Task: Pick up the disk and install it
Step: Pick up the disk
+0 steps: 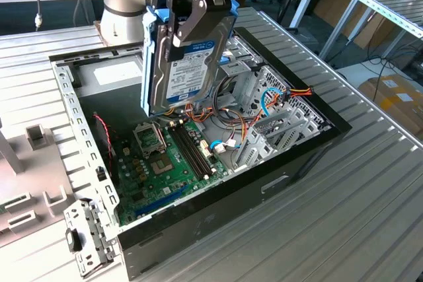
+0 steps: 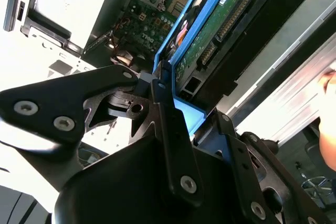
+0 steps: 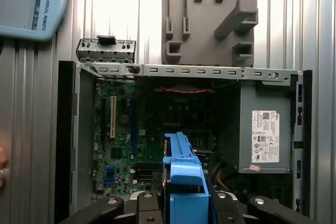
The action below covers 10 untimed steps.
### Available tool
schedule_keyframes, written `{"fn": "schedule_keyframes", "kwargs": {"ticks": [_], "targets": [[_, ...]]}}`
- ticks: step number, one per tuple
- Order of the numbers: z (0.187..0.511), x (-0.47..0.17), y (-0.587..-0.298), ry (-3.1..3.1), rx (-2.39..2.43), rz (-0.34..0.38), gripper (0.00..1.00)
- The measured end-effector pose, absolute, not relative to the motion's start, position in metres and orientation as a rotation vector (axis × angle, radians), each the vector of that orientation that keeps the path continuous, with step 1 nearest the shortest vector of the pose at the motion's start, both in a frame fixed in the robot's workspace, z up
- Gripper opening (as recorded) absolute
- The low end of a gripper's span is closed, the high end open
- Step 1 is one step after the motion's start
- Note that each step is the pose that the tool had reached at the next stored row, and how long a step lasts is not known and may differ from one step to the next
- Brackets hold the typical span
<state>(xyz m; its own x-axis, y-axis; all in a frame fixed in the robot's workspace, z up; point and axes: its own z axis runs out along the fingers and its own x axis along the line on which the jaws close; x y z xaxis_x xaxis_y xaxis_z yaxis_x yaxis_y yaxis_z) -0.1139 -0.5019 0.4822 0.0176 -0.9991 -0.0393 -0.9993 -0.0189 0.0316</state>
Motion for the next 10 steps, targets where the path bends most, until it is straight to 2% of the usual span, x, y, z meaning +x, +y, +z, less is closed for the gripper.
{"fn": "schedule_keyframes", "kwargs": {"ticks": [10], "targets": [[0.4823, -0.1138, -0.5106, 2.197, -2.237, 0.079, 0.37]]}}
